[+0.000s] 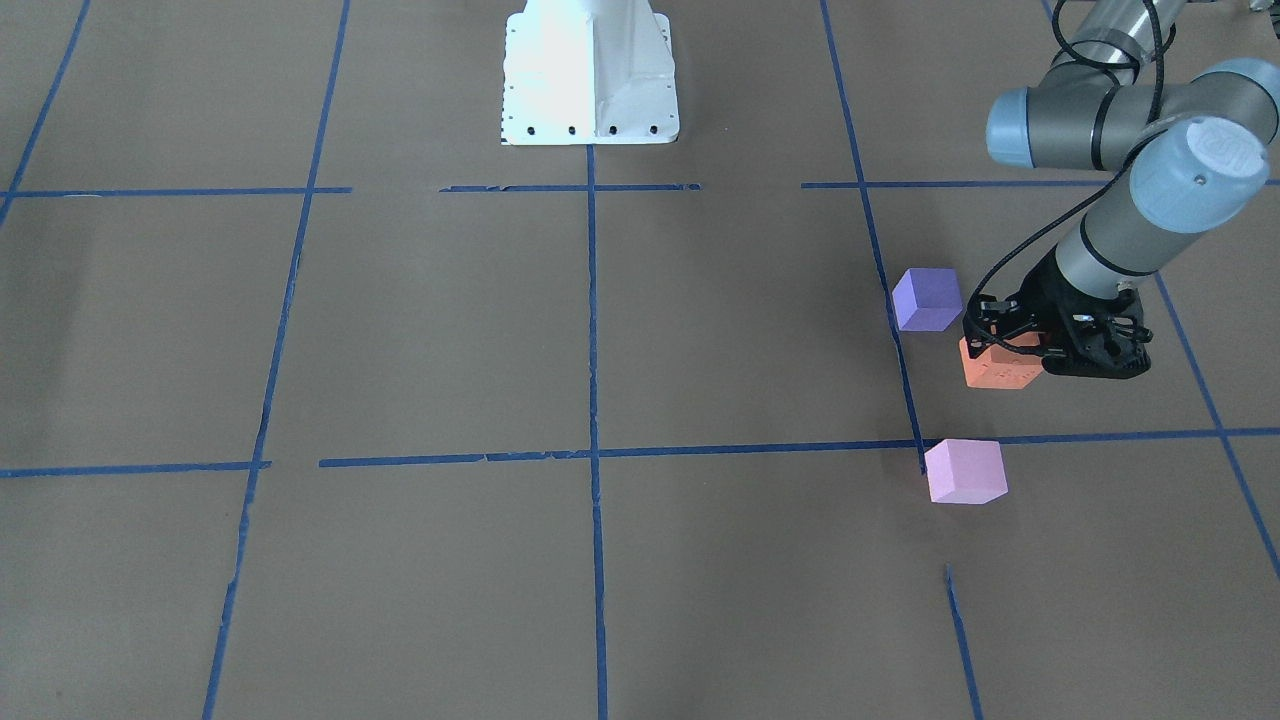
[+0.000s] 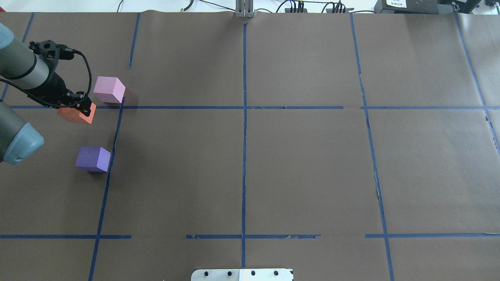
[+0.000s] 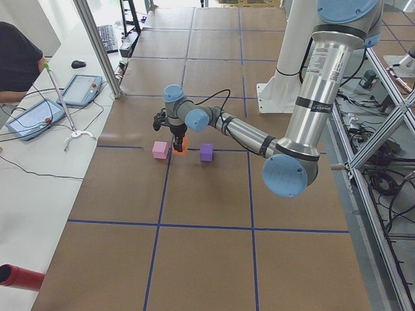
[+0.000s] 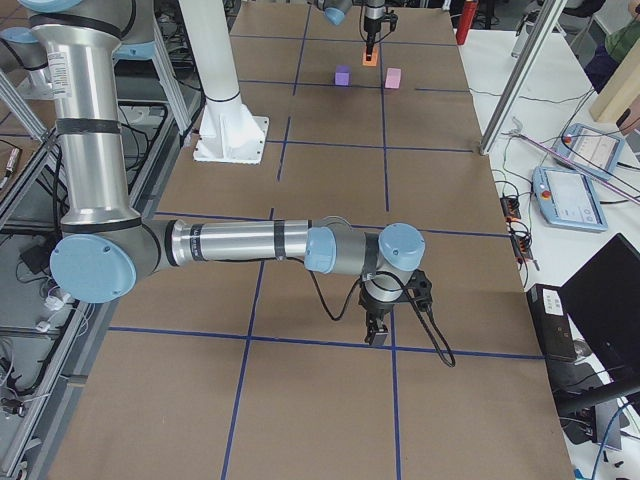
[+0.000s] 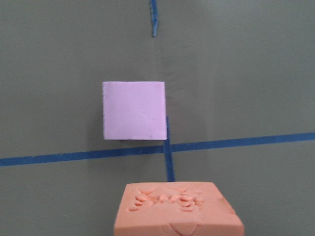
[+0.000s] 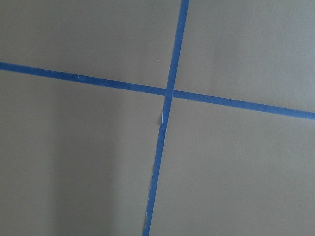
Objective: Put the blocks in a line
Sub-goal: 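Lower the orange cube between the pink and purple cubes, aligning it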
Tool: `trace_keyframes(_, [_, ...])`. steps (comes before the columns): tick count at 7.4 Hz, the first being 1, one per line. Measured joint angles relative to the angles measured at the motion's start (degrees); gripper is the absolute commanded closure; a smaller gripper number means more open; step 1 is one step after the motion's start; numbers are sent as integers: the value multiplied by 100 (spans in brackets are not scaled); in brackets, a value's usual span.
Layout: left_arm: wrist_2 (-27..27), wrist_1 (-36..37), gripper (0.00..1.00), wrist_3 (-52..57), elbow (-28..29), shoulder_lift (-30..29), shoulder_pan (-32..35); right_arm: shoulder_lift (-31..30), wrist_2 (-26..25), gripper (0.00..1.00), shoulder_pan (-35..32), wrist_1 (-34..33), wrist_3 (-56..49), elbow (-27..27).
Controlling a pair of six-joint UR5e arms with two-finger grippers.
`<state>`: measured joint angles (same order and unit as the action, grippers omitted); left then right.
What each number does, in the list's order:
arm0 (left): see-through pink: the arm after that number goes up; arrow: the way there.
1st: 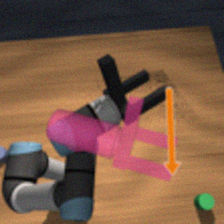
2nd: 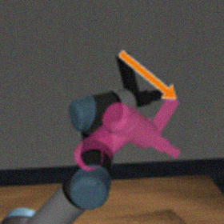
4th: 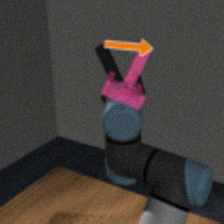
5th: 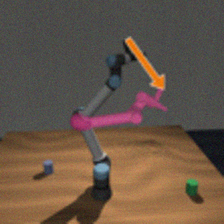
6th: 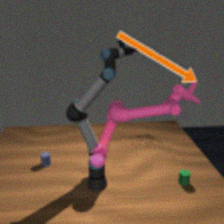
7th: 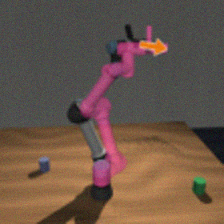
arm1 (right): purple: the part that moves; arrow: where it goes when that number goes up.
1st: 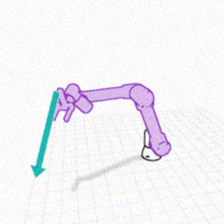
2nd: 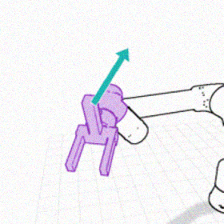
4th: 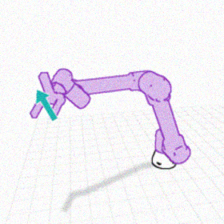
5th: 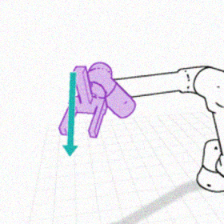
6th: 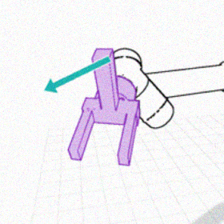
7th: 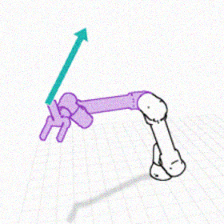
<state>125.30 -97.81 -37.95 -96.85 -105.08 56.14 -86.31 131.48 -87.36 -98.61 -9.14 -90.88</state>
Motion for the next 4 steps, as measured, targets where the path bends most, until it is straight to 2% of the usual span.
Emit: trace_keyframes(4, [181, -321, 72, -49, 651, -288, -161, 0, 0, 0, 0, 0, 0, 0])
